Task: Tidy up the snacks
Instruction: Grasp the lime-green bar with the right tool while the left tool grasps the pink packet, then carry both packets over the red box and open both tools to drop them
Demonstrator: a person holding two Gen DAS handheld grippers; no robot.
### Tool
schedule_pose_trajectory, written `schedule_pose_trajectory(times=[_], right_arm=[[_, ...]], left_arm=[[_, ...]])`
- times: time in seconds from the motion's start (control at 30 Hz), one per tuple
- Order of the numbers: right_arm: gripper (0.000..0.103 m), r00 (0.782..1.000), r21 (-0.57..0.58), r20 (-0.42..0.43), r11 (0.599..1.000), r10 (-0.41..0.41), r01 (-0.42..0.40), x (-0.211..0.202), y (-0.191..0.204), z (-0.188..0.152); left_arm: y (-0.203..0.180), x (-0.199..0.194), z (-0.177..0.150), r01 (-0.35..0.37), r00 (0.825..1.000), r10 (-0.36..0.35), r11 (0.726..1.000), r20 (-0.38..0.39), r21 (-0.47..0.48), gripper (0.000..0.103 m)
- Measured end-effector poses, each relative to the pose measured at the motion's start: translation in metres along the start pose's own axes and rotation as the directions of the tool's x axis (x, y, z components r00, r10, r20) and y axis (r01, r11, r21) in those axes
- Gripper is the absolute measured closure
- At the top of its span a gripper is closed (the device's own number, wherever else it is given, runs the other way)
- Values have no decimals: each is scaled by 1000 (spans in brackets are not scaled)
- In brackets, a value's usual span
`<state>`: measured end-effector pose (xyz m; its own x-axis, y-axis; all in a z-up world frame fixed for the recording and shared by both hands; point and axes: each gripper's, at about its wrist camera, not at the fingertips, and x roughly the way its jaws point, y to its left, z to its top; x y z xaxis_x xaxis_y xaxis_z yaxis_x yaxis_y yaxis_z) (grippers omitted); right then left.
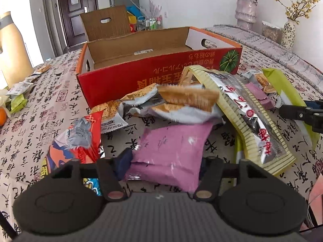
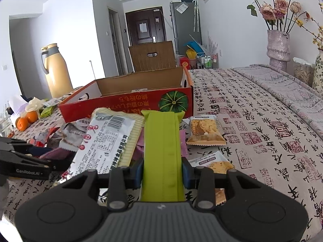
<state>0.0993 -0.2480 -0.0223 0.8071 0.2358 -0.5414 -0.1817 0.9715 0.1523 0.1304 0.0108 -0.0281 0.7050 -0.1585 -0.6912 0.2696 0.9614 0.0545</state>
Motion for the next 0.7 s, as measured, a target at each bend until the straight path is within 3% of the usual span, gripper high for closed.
schedule_pose_trajectory(times=[0.03,0.13,0.7], right_arm=[[66,1000,0,2,1000,1,-1,-1,1,0],[66,1000,3,8,1000,2,-2,-5,1,-1],[66,998,2,61,1000,9,-9,-25,4,5]], left_arm=[[-1,-3,-1,1,1000,-1,1000,8,0,66],[-4,-13,-3,14,999,-14,1000,33,1,83],[-11,-64,-4,8,983,3,998,182,-58,83]])
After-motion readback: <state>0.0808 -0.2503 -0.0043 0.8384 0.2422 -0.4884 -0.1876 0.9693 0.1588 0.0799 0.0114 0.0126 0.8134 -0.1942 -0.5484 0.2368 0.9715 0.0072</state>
